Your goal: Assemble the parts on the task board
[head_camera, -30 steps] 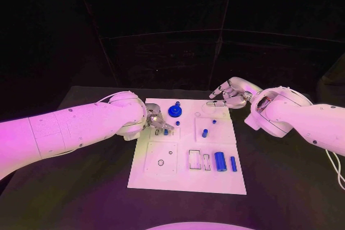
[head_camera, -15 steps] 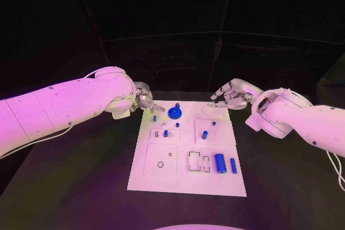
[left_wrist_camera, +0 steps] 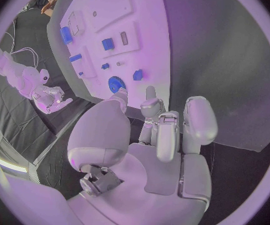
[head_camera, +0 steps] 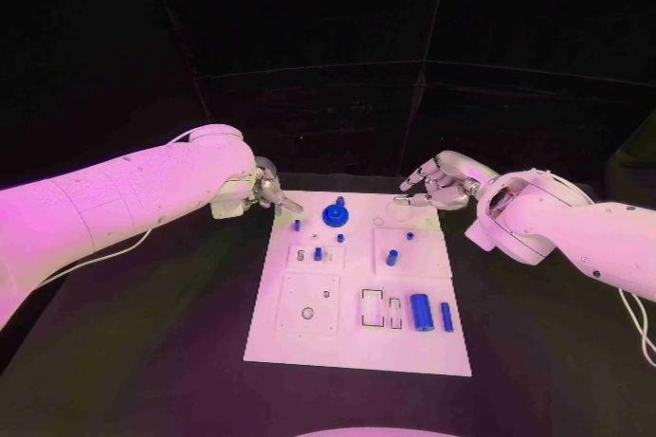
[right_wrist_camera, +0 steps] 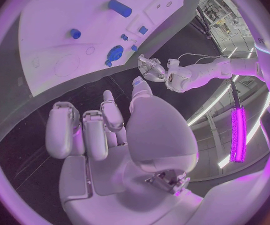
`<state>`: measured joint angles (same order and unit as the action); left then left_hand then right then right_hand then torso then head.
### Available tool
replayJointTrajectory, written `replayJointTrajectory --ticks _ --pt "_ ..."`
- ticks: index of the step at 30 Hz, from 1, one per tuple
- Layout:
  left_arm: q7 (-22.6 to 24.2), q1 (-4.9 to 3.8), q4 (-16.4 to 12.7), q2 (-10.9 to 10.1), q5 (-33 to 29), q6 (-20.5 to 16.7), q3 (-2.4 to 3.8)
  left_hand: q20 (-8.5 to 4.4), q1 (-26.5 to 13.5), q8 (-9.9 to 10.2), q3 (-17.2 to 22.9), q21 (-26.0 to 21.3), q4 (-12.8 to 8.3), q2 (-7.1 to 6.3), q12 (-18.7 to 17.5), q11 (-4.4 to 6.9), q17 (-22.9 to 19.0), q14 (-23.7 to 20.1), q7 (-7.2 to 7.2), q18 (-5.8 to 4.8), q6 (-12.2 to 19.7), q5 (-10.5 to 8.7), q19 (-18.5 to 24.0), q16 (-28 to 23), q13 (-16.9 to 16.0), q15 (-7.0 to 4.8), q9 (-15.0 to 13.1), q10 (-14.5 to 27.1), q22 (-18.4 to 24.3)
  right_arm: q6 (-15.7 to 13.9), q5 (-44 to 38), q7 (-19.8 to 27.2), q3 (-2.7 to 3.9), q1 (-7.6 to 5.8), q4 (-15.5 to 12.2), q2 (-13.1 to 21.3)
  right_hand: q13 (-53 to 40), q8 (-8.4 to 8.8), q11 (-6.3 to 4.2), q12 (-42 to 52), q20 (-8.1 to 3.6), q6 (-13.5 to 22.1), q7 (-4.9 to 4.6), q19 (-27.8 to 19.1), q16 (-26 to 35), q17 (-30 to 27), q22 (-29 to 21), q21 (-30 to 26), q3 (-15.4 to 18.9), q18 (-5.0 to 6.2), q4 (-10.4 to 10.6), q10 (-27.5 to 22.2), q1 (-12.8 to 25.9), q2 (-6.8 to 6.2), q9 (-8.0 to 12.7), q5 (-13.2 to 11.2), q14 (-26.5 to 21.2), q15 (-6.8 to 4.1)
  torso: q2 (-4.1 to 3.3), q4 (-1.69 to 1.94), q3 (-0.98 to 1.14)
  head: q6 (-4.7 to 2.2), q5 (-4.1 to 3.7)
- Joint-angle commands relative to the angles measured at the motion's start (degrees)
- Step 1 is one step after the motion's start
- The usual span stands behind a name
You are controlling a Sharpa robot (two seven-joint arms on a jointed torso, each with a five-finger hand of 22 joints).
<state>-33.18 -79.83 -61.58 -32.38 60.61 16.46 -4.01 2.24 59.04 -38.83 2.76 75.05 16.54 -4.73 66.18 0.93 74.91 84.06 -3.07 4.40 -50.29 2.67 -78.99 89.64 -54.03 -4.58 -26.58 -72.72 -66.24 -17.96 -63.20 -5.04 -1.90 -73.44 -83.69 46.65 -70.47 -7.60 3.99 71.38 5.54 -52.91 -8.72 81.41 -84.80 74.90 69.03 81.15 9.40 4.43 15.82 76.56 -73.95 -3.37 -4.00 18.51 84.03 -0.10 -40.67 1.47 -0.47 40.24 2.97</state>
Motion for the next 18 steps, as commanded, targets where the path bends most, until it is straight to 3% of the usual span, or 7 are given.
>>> replayJointTrajectory --ticks 1,9,18 --pt "2.2 0.3 1.2 0.8 1.1 1.0 -0.23 -0.12 0.0 0.1 -0.3 0.3 0.0 0.73 0.3 -0.06 15.1 5.9 -0.12 0.59 -0.5 0.2 -0.4 0.4 -0.1 0.29 0.1 -0.5 -0.1 -0.7 0.0 0.6 0.02 -0.09 0.0 -0.2 0.1 -0.24 -0.04 -0.1 -0.06 0.3 -0.18 -0.4 0.3 5.3 -0.2 -0.3 0.1 -0.34 0.4 -0.2 0.7 -0.03 0.0 0.3 3.8 -0.44 0.08 0.03 0.06 0.16 0.07" --pt "3.4 1.06 3.0 2.4 1.7 0.4 -0.54 -0.19 0.1 0.0 -0.9 0.6 0.0 1.38 0.6 0.05 15.1 5.9 0.0 0.51 -0.8 0.21 -0.7 0.4 -0.4 0.21 0.2 -0.8 -0.6 -0.8 0.0 0.7 0.02 -0.09 0.1 -0.5 0.1 -0.25 -0.04 0.0 -0.06 0.3 -0.18 -0.5 0.2 5.4 -0.2 -0.4 0.1 -0.34 0.5 -0.2 0.7 -0.01 0.0 0.4 3.8 -0.44 0.04 -0.02 0.12 0.25 0.18" --pt "3.9 1.27 3.2 3.1 1.7 0.6 -0.58 -0.25 0.5 -0.1 -1.3 0.6 -0.2 1.81 0.7 0.13 15.1 5.9 0.09 0.48 -1.1 0.22 -0.8 0.4 -0.4 0.14 0.3 -0.8 -0.7 -0.8 0.0 0.7 0.02 -0.08 0.2 -0.6 0.1 -0.25 -0.04 0.0 -0.06 0.3 -0.18 -0.5 0.2 5.4 -0.2 -0.4 0.1 -0.34 0.5 -0.2 0.7 -0.01 0.0 0.4 3.8 -0.44 0.09 0.07 0.15 0.37 0.02"
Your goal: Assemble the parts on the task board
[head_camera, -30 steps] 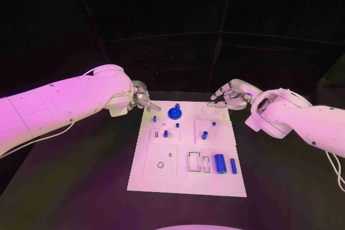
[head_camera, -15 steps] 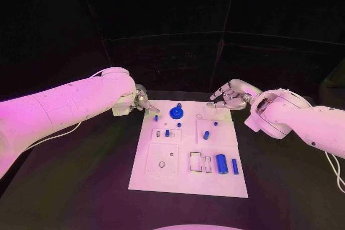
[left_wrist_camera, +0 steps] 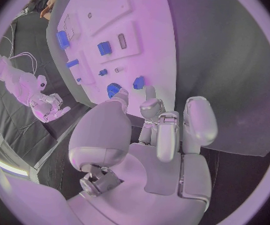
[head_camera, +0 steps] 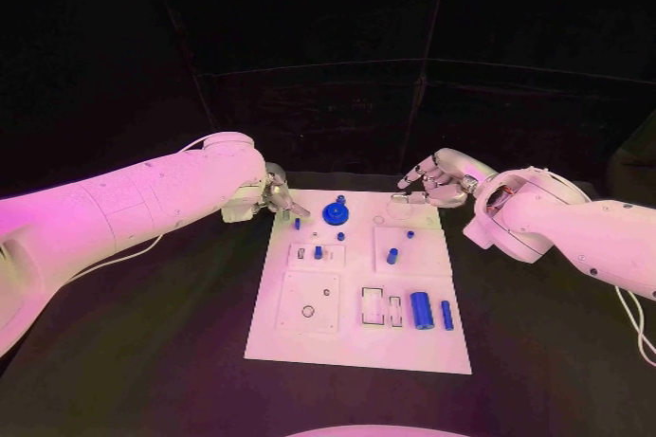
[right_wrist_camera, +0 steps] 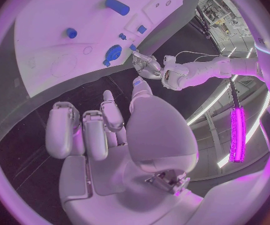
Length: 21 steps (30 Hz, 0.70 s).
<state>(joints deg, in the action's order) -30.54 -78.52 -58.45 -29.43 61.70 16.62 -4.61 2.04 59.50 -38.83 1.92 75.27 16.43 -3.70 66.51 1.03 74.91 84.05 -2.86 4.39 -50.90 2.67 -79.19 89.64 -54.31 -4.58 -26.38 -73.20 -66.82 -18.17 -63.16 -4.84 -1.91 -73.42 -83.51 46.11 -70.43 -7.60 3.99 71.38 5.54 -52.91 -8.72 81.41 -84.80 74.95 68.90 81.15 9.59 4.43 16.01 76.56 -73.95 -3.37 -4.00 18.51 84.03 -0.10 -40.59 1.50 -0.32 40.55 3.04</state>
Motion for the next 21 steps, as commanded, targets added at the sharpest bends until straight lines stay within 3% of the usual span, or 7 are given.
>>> replayJointTrajectory --ticks 1,21 --pt "1.3 -0.03 0.0 0.3 0.7 0.6 0.02 -0.06 0.2 -0.1 -0.5 0.4 -0.1 0.85 0.4 0.05 15.1 5.9 -0.1 0.49 -0.5 0.22 -0.6 0.4 -0.1 0.14 0.1 -0.4 -0.1 -0.6 0.0 0.5 0.02 -0.1 0.0 -0.1 0.0 -0.25 -0.04 0.0 -0.06 0.3 -0.18 -0.5 0.2 5.3 -0.1 -0.4 0.0 -0.33 0.3 -0.2 0.7 -0.01 0.0 0.4 3.8 -0.44 0.02 0.03 0.0 0.07 -0.05" --pt "1.2 0.28 1.2 1.4 0.7 2.2 -0.01 -0.21 3.7 -0.3 -1.1 0.4 -1.0 2.62 0.4 0.19 15.1 5.9 0.05 0.45 -0.9 0.23 -0.7 0.4 0.2 0.01 0.6 -0.4 -0.3 -0.5 0.0 0.5 0.02 -0.1 0.1 -0.3 0.0 -0.31 -0.05 0.0 -0.07 0.3 -0.17 -0.5 0.3 5.3 -0.1 -0.4 -0.1 -0.33 0.3 -0.2 0.6 0.36 0.0 0.7 3.8 -0.45 0.02 0.05 -0.02 0.32 -0.2"
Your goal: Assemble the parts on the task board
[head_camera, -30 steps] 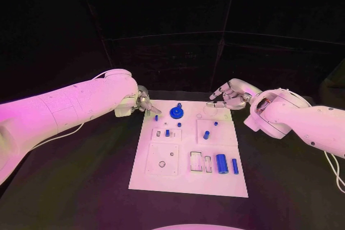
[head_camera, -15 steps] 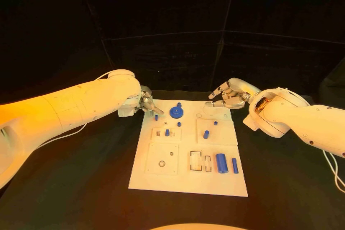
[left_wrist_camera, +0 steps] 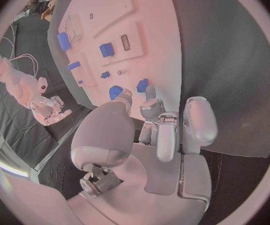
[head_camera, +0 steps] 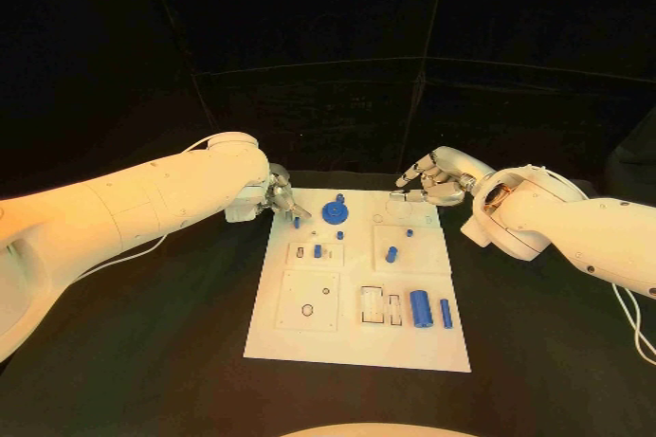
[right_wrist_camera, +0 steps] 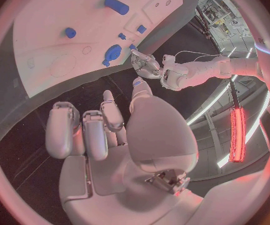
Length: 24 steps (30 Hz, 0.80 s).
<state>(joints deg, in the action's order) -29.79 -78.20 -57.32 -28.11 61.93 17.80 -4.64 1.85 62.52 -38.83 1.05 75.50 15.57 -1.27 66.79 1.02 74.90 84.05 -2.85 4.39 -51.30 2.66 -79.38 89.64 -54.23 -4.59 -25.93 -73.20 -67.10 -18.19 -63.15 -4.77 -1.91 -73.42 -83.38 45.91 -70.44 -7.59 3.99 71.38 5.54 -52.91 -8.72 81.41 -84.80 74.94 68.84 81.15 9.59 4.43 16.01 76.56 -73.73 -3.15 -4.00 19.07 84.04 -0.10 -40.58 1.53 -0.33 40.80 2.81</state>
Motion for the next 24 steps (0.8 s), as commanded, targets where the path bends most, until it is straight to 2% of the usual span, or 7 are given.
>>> replayJointTrajectory --ticks 1,12,15,24 --pt "0.5 -0.03 0.2 0.2 0.4 1.0 0.02 -0.02 0.7 -0.3 -0.2 0.2 -0.1 0.24 0.1 0.19 15.1 5.9 0.04 0.45 -0.5 0.24 -0.5 0.4 0.1 0.01 0.1 -0.4 -0.1 -0.5 0.0 0.4 0.02 -0.1 0.0 -0.1 0.0 -0.32 -0.05 0.0 -0.07 0.3 -0.16 -0.5 0.3 5.3 0.0 -0.4 -0.1 -0.32 0.3 -0.2 0.3 0.2 0.0 0.3 3.8 -0.45 0.0 0.0 0.0 0.09 0.05" --pt "0.6 0.17 0.8 0.6 0.4 1.1 0.01 -0.04 1.9 -0.3 -0.2 0.2 -0.5 0.86 0.1 0.21 15.1 5.9 0.06 0.45 -0.5 0.24 -0.5 0.4 0.2 0.0 0.3 -0.4 -0.1 -0.4 0.0 0.5 0.02 -0.1 0.1 -0.2 0.0 -0.34 -0.06 0.0 -0.07 0.3 -0.16 -0.5 0.3 5.3 0.0 -0.4 -0.1 -0.32 0.3 -0.2 0.2 0.31 0.0 0.4 3.8 -0.46 0.01 -0.01 0.02 0.23 -0.05" --pt "0.8 0.19 0.8 0.6 0.4 0.8 0.01 -0.04 2.3 -0.3 0.0 0.1 -0.6 1.37 0.1 0.2 15.1 5.9 0.05 0.47 -0.5 0.24 -0.4 0.4 0.3 0.0 0.3 -0.3 0.0 -0.4 0.0 0.5 0.02 -0.1 0.1 -0.2 0.0 -0.34 -0.06 0.0 -0.07 0.3 -0.16 -0.4 0.3 5.3 0.0 -0.4 -0.1 -0.33 0.3 -0.2 0.2 0.36 0.0 0.4 3.8 -0.46 0.01 0.05 0.02 0.35 -0.18" --pt "1.1 0.21 1.0 0.8 0.4 1.0 0.0 -0.03 5.1 -0.3 0.9 0.0 -2.3 2.65 0.0 0.2 15.1 5.9 0.03 0.47 -0.5 0.23 -0.4 0.4 0.4 0.02 0.6 -0.3 0.0 -0.4 0.0 0.5 0.02 -0.1 0.0 -0.2 0.0 -0.34 -0.06 0.0 -0.07 0.3 -0.16 -0.4 0.3 5.3 0.0 -0.4 -0.1 -0.33 0.3 -0.2 0.2 0.36 0.0 0.4 3.8 -0.46 0.01 0.0 0.01 0.45 -0.1"
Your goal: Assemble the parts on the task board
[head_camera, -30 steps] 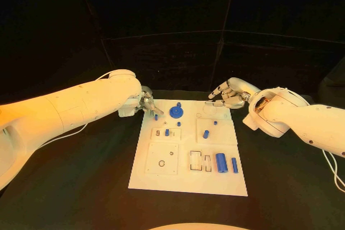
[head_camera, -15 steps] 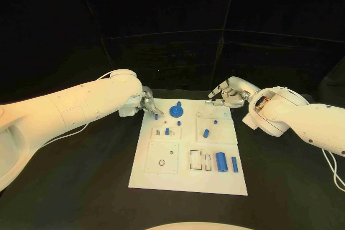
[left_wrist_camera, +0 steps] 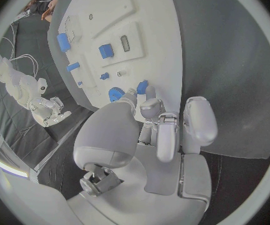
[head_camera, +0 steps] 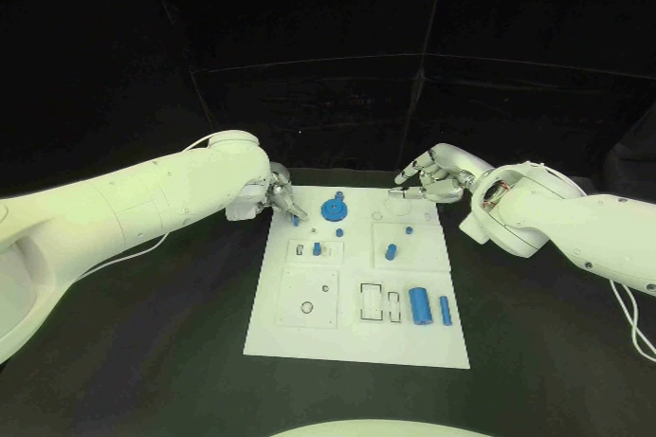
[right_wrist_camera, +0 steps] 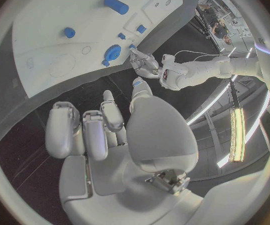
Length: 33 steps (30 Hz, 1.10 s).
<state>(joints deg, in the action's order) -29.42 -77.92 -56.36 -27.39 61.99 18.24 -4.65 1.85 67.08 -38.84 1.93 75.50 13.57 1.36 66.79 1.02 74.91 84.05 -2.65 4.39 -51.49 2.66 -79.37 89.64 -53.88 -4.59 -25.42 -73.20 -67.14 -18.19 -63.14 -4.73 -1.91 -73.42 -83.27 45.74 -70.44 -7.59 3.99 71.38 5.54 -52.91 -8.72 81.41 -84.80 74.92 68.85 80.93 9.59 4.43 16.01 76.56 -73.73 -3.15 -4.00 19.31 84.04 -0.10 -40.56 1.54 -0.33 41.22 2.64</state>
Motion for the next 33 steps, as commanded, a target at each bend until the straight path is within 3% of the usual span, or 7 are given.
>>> replayJointTrajectory --ticks 1,13,16,21,29,30,33 --pt "0.8 -0.07 0.1 0.1 0.4 0.6 0.02 -0.03 0.6 -0.3 0.0 0.0 -0.4 0.03 0.0 0.2 15.1 5.9 -0.17 0.48 -0.3 0.23 -0.4 0.4 0.1 0.02 0.1 -0.3 0.0 -0.3 0.0 0.4 0.03 -0.1 -0.1 -0.1 0.0 -0.34 -0.06 0.0 -0.07 0.3 -0.16 -0.4 0.3 5.3 0.0 -0.2 -0.1 -0.33 0.3 -0.2 0.2 0.36 0.0 0.2 3.8 -0.46 -0.01 -0.01 0.0 0.03 0.08" --pt "1.7 -0.04 0.2 0.2 0.3 0.7 0.01 -0.06 3.0 -0.3 1.2 0.1 -2.2 1.02 0.0 0.34 15.1 5.9 0.0 0.46 -0.3 0.24 -0.4 0.4 0.2 -0.04 0.3 -0.3 -0.1 -0.3 0.1 0.5 0.03 -0.1 0.0 -0.1 0.0 -0.36 -0.07 0.1 -0.07 0.3 -0.16 -0.5 0.3 5.3 -0.1 -0.2 -0.1 -0.31 0.2 -0.2 0.1 0.44 0.0 0.2 3.8 -0.46 0.0 0.04 -0.01 0.11 0.06" --pt "2.0 -0.03 0.1 0.2 0.3 0.4 0.01 -0.23 7.2 -0.1 3.9 0.0 -5.0 2.57 -0.2 0.78 15.1 5.9 0.46 0.51 0.1 0.23 -0.4 0.4 0.4 -0.34 0.5 -0.1 -0.1 -0.3 0.1 0.5 0.03 -0.1 0.0 -0.1 0.0 -0.36 -0.07 0.1 -0.07 0.3 -0.16 -0.5 0.3 5.3 -0.1 -0.2 -0.1 -0.31 0.2 -0.2 0.1 0.44 0.0 0.2 3.8 -0.46 0.02 0.0 -0.01 0.12 0.08" --pt "2.5 0.02 -0.4 -0.2 0.2 -0.2 0.01 -0.52 12.3 0.7 9.6 -0.1 -9.4 3.66 -0.9 0.84 15.1 5.9 0.38 0.46 1.0 0.21 -0.4 0.4 0.9 -0.5 1.1 0.3 -0.2 -0.3 0.1 0.5 0.03 -0.1 0.0 -0.1 0.0 -0.36 -0.07 0.1 -0.07 0.3 -0.16 -0.5 0.3 5.3 -0.1 -0.2 -0.1 -0.31 0.2 -0.2 0.1 0.44 0.0 0.2 3.8 -0.46 0.03 0.01 0.0 0.13 0.06" --pt "3.6 0.04 -2.8 -1.7 0.1 -2.1 0.01 -0.08 9.7 0.4 19.9 0.1 -12.5 -0.29 -1.5 0.33 15.1 5.9 -0.18 0.38 0.9 0.18 -0.5 0.4 1.6 0.05 1.4 -0.1 -0.7 -0.4 0.2 0.5 0.03 -0.1 0.0 0.0 0.0 -0.36 -0.07 0.1 -0.07 0.3 -0.16 -0.5 0.3 5.3 -0.1 -0.2 -0.1 -0.31 0.2 -0.2 0.1 0.44 0.0 0.2 3.8 -0.46 0.07 0.11 0.0 0.17 0.09" --pt "3.6 0.04 -3.2 -2.0 0.1 -2.5 0.01 -0.11 8.4 0.3 22.4 0.1 -12.9 -1.45 -1.5 0.21 15.1 5.9 -0.16 0.4 0.9 0.16 -0.6 0.4 1.7 0.24 1.4 -0.3 -0.8 -0.4 0.2 0.5 0.03 -0.1 0.0 0.0 0.0 -0.36 -0.07 0.1 -0.07 0.3 -0.16 -0.5 0.3 5.3 -0.1 -0.2 -0.1 -0.31 0.2 -0.2 0.1 0.44 0.0 0.2 3.8 -0.46 0.08 0.09 -0.01 0.17 0.16" --pt "3.8 0.04 -4.9 -3.0 -0.1 -4.2 0.01 -0.01 7.0 -0.2 25.7 0.3 -13.6 -2.47 -1.4 0.28 15.1 5.9 -0.24 0.32 0.6 0.2 -0.7 0.4 1.7 0.09 1.4 -0.7 -1.2 -0.4 0.2 0.5 0.03 -0.1 -0.1 0.1 0.0 -0.36 -0.07 0.1 -0.07 0.3 -0.16 -0.5 0.3 5.3 -0.1 -0.2 -0.1 -0.31 0.2 -0.2 0.1 0.44 0.0 0.2 3.8 -0.46 0.1 0.09 -0.01 0.16 0.2"
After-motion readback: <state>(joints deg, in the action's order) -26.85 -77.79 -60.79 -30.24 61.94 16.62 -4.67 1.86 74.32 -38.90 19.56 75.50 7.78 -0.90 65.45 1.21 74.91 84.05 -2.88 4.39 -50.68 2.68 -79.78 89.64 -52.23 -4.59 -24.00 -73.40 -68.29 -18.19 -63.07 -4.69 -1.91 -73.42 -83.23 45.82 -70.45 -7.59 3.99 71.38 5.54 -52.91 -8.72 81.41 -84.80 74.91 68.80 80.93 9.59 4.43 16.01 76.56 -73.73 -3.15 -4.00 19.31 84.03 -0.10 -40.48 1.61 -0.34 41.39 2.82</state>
